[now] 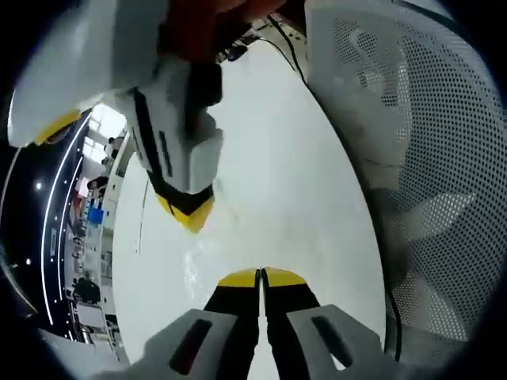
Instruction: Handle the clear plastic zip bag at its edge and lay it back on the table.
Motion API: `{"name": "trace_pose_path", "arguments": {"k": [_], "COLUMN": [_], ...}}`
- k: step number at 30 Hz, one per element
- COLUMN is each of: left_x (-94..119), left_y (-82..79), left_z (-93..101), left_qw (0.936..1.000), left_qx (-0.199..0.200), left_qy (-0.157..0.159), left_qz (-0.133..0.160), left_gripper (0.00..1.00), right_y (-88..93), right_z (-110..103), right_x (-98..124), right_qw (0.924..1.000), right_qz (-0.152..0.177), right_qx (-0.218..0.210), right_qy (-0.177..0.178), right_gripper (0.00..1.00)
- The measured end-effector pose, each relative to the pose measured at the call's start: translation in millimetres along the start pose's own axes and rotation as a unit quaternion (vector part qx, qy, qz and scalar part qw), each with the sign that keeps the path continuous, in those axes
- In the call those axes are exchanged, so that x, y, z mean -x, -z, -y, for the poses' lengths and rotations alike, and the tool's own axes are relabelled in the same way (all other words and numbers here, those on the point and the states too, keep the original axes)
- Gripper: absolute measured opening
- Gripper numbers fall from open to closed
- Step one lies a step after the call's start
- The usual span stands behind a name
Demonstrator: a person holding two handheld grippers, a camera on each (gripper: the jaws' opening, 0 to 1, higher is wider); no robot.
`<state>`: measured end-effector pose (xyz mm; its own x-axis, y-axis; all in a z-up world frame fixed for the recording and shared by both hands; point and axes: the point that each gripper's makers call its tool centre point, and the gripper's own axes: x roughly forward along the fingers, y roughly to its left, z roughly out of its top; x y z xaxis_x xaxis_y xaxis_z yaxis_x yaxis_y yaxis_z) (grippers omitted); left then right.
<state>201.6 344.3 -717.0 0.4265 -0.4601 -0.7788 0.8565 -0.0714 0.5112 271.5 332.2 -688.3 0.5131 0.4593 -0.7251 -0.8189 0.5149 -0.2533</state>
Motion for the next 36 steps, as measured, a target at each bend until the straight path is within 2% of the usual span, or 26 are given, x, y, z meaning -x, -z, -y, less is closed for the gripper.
{"name": "trace_pose_path", "arguments": {"k": [6, 22, 27, 36], "left_x": [-6, -3, -1, 3], "left_y": [-2.0, -1.4, 0.2, 5.6], "left_z": [10.5, 10.1, 3.0, -11.6], "left_qw": [1.0000, 0.9999, 0.9998, 0.9989], "left_qx": [0.003, 0.007, 0.022, 0.045], "left_qy": [0.009, 0.009, 0.002, -0.013], "left_qz": [-0.002, -0.004, -0.003, -0.007], "left_gripper": [0.00, 0.00, 0.00, 0.00], "right_y": [-5.8, -5.0, -4.9, 7.9], "right_z": [15, 11, 8, -10], "right_x": [-1, -1, -1, -5], "right_qw": [0.9997, 0.9998, 0.9999, 0.9996], "right_qz": [0.009, 0.008, 0.009, 0.000], "right_qx": [-0.018, -0.015, -0.010, 0.021], "right_qy": [0.010, 0.008, 0.004, -0.018], "right_gripper": [0.00, 0.00, 0.00, 0.00]}}
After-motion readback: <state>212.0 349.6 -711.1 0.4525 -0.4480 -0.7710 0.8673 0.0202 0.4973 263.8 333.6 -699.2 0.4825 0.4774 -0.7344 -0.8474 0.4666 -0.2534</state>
